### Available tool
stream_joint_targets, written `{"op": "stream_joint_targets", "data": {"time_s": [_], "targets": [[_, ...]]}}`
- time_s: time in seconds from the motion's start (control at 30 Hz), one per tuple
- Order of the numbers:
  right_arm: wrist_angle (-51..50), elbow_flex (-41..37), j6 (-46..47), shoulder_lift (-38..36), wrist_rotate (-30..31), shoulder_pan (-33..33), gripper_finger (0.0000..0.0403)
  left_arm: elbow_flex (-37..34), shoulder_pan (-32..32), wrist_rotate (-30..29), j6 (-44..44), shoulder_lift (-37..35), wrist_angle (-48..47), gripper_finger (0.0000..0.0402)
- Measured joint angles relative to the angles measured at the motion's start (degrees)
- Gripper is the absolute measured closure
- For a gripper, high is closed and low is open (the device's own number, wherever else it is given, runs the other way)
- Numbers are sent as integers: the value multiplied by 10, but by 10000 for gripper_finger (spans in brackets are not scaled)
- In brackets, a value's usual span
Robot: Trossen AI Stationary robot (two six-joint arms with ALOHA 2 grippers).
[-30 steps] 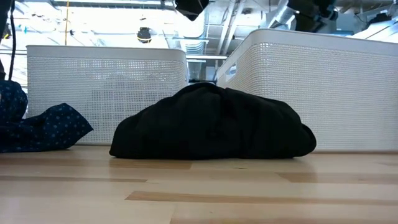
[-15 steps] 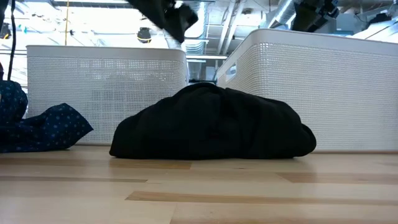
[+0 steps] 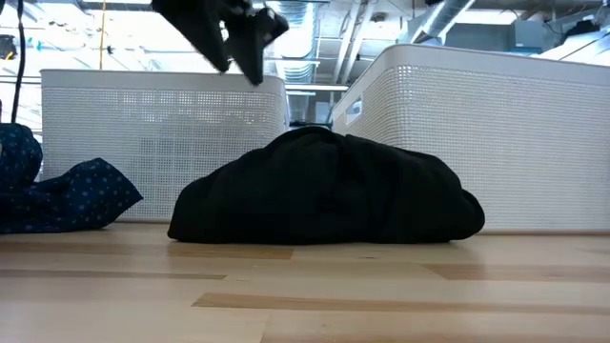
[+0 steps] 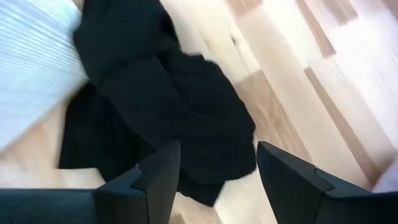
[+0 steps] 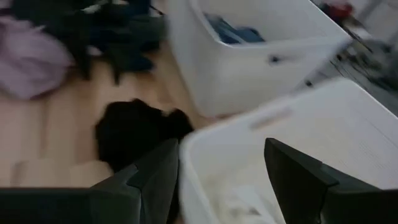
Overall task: Sort clothes
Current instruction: Put the black shirt into the left laundry bin
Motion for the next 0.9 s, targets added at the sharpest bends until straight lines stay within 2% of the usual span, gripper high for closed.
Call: {"op": "stream_joint_targets", "data": {"time_s": [0.17,0.3,0.73,0.9], "targets": [[58,0,-53,41,-14,45,148,0,-26,-46,-8,-41,23,194],[97,0,-89,89,-43,53,148,-22,-29,-65,-23,-85,41,194],[224,0,-201,231,-131,-2,148,-255,-31,-64,-96,-291,190,194],[236,0,-205,268,-177,-44,148,-337,-47,-48,-125,-357,241,194]]}}
